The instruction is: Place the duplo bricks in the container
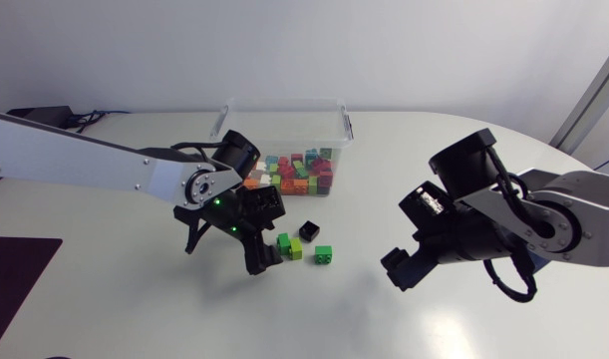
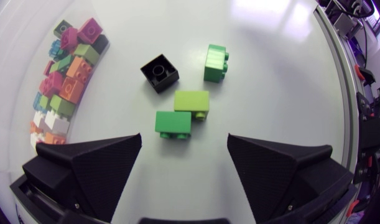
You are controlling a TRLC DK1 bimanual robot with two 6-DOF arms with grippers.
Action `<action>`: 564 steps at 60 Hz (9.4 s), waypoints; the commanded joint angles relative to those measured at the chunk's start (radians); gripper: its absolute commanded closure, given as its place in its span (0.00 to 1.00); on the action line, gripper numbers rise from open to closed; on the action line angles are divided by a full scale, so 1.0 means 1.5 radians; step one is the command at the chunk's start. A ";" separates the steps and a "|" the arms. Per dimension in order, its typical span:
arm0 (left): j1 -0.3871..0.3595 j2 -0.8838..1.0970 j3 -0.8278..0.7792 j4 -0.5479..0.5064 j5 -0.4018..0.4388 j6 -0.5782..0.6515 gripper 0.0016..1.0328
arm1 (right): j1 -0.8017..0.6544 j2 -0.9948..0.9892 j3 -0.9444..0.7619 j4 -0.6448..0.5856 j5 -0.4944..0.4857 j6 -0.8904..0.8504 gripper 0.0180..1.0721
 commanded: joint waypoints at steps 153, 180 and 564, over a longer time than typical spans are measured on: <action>0.173 0.096 0.447 0.010 0.051 -0.329 0.71 | 0.084 0.439 0.357 -0.140 -0.133 -0.374 0.92; 0.141 -0.035 0.308 0.103 -0.045 -0.369 0.05 | -0.034 0.287 0.490 -0.265 -0.193 -0.357 0.92; 0.285 -0.970 -0.507 0.299 -0.254 -0.453 0.04 | -0.348 -0.828 -0.396 0.239 -0.026 0.018 0.05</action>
